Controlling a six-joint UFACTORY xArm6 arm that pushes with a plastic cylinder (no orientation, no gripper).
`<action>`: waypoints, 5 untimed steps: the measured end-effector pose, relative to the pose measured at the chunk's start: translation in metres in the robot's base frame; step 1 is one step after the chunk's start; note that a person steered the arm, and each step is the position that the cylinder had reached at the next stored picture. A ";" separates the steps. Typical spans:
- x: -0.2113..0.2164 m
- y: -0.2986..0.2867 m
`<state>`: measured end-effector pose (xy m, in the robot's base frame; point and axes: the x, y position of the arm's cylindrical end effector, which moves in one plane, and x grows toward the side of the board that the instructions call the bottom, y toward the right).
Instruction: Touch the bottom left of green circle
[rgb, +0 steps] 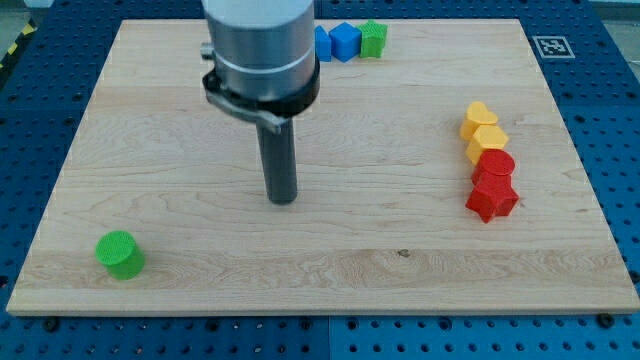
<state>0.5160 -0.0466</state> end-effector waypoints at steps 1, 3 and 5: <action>0.028 -0.013; 0.073 -0.066; 0.101 -0.129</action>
<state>0.6174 -0.1754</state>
